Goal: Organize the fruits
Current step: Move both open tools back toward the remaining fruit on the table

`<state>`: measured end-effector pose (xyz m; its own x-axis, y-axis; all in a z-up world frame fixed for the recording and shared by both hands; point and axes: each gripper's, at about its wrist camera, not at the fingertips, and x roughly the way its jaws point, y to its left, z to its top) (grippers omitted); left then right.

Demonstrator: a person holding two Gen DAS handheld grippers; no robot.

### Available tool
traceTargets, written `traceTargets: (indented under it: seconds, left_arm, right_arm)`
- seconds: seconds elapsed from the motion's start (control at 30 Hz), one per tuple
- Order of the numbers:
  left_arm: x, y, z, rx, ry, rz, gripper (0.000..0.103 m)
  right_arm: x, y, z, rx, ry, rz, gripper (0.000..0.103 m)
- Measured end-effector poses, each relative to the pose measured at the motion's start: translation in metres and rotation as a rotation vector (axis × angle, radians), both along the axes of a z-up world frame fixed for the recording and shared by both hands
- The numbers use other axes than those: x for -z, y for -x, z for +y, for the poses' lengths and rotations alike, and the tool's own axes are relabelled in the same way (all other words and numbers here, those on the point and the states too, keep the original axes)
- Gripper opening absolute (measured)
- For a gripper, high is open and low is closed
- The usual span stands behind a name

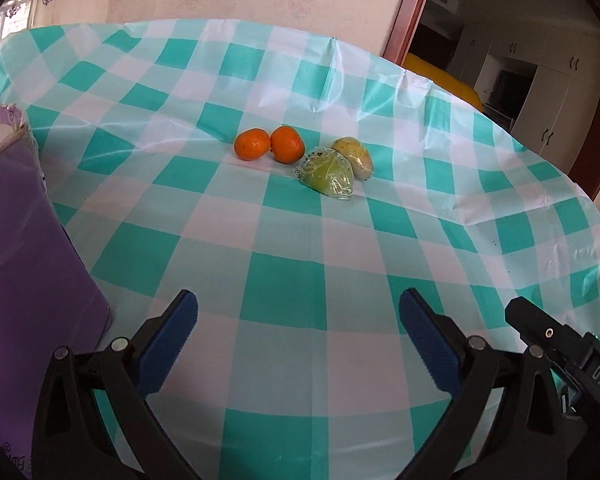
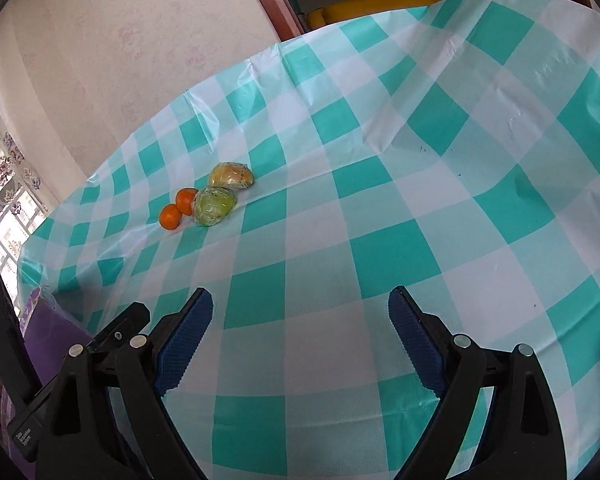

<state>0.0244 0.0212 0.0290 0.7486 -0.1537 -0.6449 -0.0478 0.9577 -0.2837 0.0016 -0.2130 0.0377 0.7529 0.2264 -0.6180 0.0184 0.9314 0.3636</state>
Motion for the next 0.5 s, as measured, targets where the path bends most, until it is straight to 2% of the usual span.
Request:
traceTargets:
  seconds: [0.1,0.33,0.5]
  left_arm:
    - [0.001,0.004,0.008,0.01,0.05,-0.026,0.101]
    - [0.002,0.009,0.014,0.033,0.132,-0.056,0.101]
    - [0.002,0.011,0.016,0.021,0.144,-0.065,0.101]
  right_arm:
    - [-0.007,-0.033,0.014,-0.032,-0.01,-0.008,0.087]
    - [-0.004,-0.135,0.046,-0.036,-0.066,0.057,0.087]
    - [0.003,-0.197,0.074,-0.073,-0.102,0.124,0.087]
